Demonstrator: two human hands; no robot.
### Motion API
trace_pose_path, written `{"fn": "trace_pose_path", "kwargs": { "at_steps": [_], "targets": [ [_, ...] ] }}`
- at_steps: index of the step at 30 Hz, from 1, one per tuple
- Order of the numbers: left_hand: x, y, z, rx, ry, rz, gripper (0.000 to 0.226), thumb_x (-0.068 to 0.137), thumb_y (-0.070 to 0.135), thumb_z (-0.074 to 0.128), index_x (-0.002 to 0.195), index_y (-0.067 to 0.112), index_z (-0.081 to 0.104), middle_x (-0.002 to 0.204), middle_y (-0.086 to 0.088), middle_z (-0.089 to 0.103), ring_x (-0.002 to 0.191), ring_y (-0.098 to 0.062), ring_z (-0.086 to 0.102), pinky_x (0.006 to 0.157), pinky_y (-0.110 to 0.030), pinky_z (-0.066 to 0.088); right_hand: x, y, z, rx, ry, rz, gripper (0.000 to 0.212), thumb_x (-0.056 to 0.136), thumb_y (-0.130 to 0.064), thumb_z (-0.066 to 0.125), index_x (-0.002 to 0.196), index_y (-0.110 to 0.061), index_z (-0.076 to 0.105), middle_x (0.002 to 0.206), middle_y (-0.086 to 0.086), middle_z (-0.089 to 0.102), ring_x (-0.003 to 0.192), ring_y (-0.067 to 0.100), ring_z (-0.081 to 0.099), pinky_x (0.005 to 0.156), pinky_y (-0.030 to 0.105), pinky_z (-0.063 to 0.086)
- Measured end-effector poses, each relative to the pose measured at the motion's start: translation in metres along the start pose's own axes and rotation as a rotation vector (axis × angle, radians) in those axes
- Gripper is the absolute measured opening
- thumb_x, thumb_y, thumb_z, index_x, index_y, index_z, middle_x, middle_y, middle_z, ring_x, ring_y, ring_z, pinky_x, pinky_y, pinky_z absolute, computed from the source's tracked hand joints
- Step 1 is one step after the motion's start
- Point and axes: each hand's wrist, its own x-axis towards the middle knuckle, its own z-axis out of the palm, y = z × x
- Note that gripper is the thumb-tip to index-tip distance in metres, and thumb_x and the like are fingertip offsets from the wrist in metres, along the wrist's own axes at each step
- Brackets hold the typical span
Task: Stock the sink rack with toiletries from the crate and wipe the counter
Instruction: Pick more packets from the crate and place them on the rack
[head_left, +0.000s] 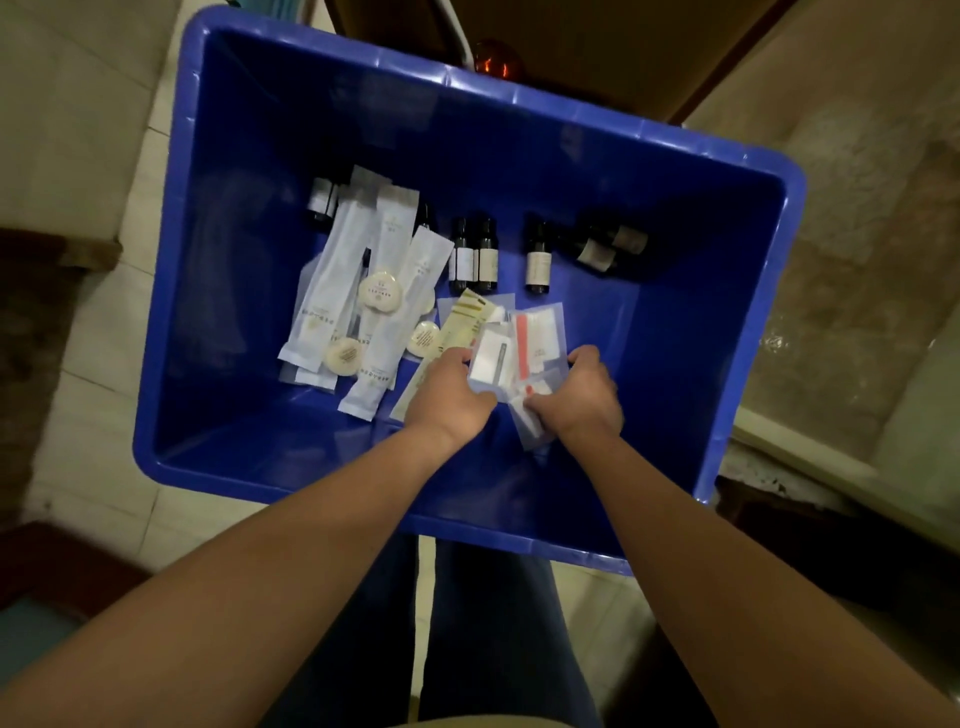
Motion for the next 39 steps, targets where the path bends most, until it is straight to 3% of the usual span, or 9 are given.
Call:
{"fn": "trace_pose_path", "kwargs": {
  "at_steps": [5, 8, 11, 15, 19, 26, 31, 35, 39],
  "targets": [
    [0.006, -0.001, 0.005, -0.009, -0.001, -0.010, 0.049, 0.083, 0.015, 0.066, 0.128, 0.015, 0.046, 0.109, 0.003, 0.052, 0.104, -0.023, 0.058, 0.094, -0.043, 0.050, 0.002, -0.003, 0.000, -0.032, 0.010, -0.039, 0.056, 0.079, -0.033, 0.075, 0.118, -0.013, 0.041, 0.113, 0.010, 0.059, 0.104, 0.033, 0.057, 0.083, 0.042, 0.052],
    [0.009, 0.000, 0.009, -0.026, -0.001, -0.042, 0.052, 0.084, 0.017, 0.068, 0.131, 0.015, 0.045, 0.106, 0.002, 0.053, 0.098, -0.019, 0.056, 0.092, -0.037, 0.049, 0.002, -0.005, -0.005, 0.011, -0.022, -0.043, 0.043, 0.081, -0.020, 0.068, 0.114, -0.012, 0.042, 0.098, 0.006, 0.057, 0.091, 0.030, 0.058, 0.072, 0.035, 0.048],
    [0.013, 0.004, 0.011, -0.041, -0.012, -0.083, 0.051, 0.085, 0.014, 0.065, 0.132, 0.015, 0.046, 0.107, 0.000, 0.055, 0.098, -0.019, 0.057, 0.091, -0.035, 0.049, 0.005, -0.006, -0.007, 0.083, -0.051, -0.047, 0.025, 0.080, -0.006, 0.056, 0.104, -0.014, 0.053, 0.099, 0.004, 0.060, 0.089, 0.026, 0.058, 0.068, 0.032, 0.048],
    [0.021, 0.010, 0.016, -0.012, -0.014, -0.068, 0.038, 0.086, 0.010, 0.059, 0.123, 0.015, 0.055, 0.104, -0.002, 0.063, 0.099, -0.021, 0.061, 0.090, -0.032, 0.049, 0.010, -0.004, -0.006, 0.139, -0.088, -0.061, 0.021, 0.080, -0.002, 0.054, 0.094, -0.017, 0.059, 0.097, 0.003, 0.062, 0.089, 0.024, 0.059, 0.069, 0.029, 0.050],
    [0.026, 0.017, 0.021, -0.005, -0.031, -0.052, 0.018, 0.092, 0.014, 0.057, 0.107, 0.008, 0.067, 0.095, -0.006, 0.065, 0.086, -0.022, 0.060, 0.085, -0.033, 0.048, 0.015, -0.001, -0.002, 0.202, -0.109, -0.053, 0.013, 0.087, -0.006, 0.056, 0.086, -0.017, 0.063, 0.095, 0.004, 0.065, 0.087, 0.022, 0.060, 0.067, 0.026, 0.045],
    [0.029, 0.018, 0.025, -0.055, 0.021, -0.084, 0.016, 0.095, 0.024, 0.055, 0.096, 0.011, 0.064, 0.093, -0.003, 0.065, 0.087, -0.021, 0.059, 0.081, -0.029, 0.045, 0.015, 0.002, -0.007, 0.362, -0.102, -0.044, 0.021, 0.089, -0.005, 0.050, 0.094, -0.009, 0.070, 0.096, 0.004, 0.066, 0.091, 0.021, 0.059, 0.078, 0.027, 0.048],
    [0.017, 0.027, 0.009, 0.042, 0.065, -0.011, 0.018, 0.098, 0.025, 0.048, 0.090, 0.010, 0.054, 0.082, -0.001, 0.057, 0.081, -0.021, 0.053, 0.074, -0.030, 0.042, 0.006, -0.001, -0.020, 0.438, -0.115, -0.035, 0.017, 0.086, -0.005, 0.046, 0.079, -0.009, 0.061, 0.076, 0.003, 0.059, 0.071, 0.018, 0.053, 0.060, 0.028, 0.043],
    [0.008, 0.038, -0.009, 0.054, 0.091, 0.022, 0.016, 0.098, 0.021, 0.048, 0.087, 0.011, 0.053, 0.077, 0.001, 0.055, 0.080, -0.022, 0.055, 0.065, -0.028, 0.044, -0.008, -0.010, -0.032, 0.560, -0.104, -0.038, 0.031, 0.086, -0.005, 0.046, 0.060, -0.021, 0.041, 0.061, -0.004, 0.044, 0.057, 0.012, 0.040, 0.050, 0.026, 0.033],
    [-0.004, 0.043, -0.027, -0.009, 0.077, 0.039, 0.018, 0.094, 0.023, 0.051, 0.077, 0.020, 0.052, 0.086, -0.008, 0.064, 0.089, -0.033, 0.065, 0.081, -0.051, 0.056, -0.026, -0.022, -0.043, 0.690, -0.089, -0.037, 0.030, 0.088, -0.004, 0.051, 0.063, -0.019, 0.044, 0.067, -0.003, 0.048, 0.064, 0.014, 0.043, 0.057, 0.027, 0.038]
  ]
}}
